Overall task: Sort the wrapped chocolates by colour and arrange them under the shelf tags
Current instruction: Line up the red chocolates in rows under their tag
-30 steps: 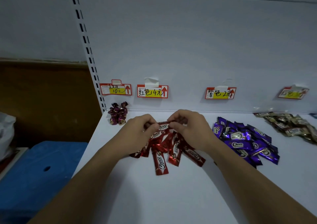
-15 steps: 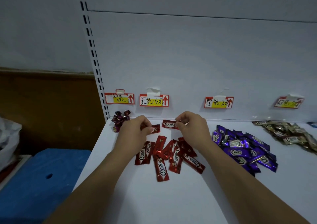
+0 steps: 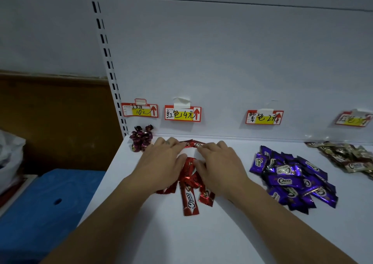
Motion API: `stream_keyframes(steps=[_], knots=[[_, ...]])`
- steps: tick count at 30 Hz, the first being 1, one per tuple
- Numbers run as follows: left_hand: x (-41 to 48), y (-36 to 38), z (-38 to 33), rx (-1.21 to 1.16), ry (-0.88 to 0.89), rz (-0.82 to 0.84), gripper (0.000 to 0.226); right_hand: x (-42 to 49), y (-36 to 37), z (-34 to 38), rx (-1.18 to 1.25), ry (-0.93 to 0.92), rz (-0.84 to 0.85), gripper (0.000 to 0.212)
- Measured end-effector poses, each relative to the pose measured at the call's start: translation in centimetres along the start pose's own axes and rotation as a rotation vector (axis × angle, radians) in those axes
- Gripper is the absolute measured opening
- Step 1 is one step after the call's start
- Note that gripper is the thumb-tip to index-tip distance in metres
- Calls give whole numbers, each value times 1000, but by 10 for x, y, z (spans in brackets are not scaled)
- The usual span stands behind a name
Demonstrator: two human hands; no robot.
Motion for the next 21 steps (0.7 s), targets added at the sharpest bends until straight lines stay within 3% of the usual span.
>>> stream_keyframes(steps=[9,21], knots=[[-2,1,-1,81,-64,8,43,1,4,-7,42,-34,18,47],[6,12,4,105,-173,-2,55,16,18,-5,68,47,90,57]])
Point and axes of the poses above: each hand's wrist, its own x-axis towards the middle knuckle, its own y-axis out of the palm, z = x × y, the point moved 7 cm from there along x, towards the middle knuckle, and after that the axes turned 15 degrees about -x, right-handed, at the moved point
